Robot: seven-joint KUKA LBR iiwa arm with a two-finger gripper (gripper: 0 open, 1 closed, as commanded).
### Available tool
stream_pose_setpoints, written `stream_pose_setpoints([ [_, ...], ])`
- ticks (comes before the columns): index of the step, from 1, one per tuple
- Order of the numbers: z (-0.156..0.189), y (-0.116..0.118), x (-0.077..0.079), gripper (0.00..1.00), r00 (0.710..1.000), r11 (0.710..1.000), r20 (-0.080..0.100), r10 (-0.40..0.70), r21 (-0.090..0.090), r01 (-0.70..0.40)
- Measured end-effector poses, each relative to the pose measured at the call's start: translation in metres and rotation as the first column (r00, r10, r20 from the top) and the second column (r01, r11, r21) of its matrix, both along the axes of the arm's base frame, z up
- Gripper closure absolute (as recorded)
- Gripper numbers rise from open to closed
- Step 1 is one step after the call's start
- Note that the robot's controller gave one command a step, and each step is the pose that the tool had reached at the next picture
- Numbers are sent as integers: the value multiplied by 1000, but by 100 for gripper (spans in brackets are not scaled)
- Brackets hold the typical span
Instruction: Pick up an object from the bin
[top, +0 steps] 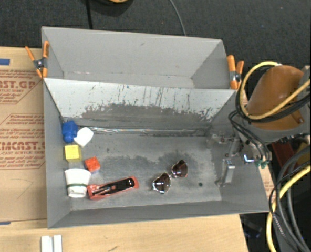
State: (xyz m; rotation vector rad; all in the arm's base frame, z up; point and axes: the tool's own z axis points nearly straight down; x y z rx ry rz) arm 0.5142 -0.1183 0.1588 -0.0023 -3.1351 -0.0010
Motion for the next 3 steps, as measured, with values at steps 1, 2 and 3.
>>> stream_pose_setpoints([
  [1, 4, 0, 2, 0, 1000, 1000, 7, 2, -1, -2],
  [2, 2, 2, 4, 0, 1000, 1000, 10, 10, -2, -10],
  [3, 0, 8, 7, 0, 997, 997, -1, 74, 2, -74],
])
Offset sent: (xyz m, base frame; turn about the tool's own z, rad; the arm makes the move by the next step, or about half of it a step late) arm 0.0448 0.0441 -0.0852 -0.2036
